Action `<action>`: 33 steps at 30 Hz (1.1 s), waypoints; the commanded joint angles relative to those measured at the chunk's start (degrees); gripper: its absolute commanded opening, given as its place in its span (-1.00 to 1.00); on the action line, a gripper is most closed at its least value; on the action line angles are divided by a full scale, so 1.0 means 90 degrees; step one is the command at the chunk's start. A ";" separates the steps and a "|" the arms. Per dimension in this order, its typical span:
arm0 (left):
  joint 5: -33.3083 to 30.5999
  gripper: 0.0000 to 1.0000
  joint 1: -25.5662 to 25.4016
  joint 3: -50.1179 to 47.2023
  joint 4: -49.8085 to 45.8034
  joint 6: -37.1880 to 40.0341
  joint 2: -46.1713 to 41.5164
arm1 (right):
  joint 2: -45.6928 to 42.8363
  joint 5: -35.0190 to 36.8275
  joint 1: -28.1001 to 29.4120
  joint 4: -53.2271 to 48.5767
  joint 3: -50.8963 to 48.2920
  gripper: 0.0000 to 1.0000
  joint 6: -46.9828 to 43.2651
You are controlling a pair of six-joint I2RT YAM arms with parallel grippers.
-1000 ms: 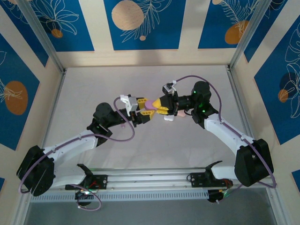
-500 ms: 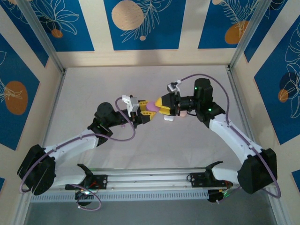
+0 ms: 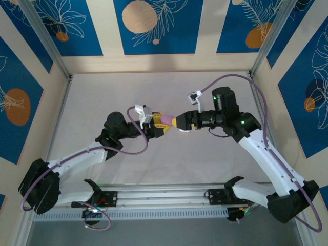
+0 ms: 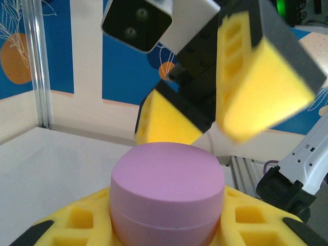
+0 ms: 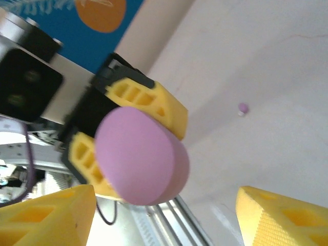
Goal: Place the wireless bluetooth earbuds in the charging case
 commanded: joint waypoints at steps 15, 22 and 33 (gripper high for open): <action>0.0204 -0.60 -0.0054 0.0140 0.0250 -0.0295 0.0017 | -0.0137 0.0256 0.0221 -0.0088 -0.0139 0.40 -0.0851; 0.0250 -0.59 -0.0053 0.0161 0.0240 -0.0303 0.0020 | -0.0030 0.0638 0.0251 -0.0165 -0.0101 0.38 -0.0827; 0.0829 -0.61 -0.0061 0.0227 0.0308 -0.0325 0.0102 | -0.0052 0.1480 0.0265 0.0244 0.0025 0.32 -0.0380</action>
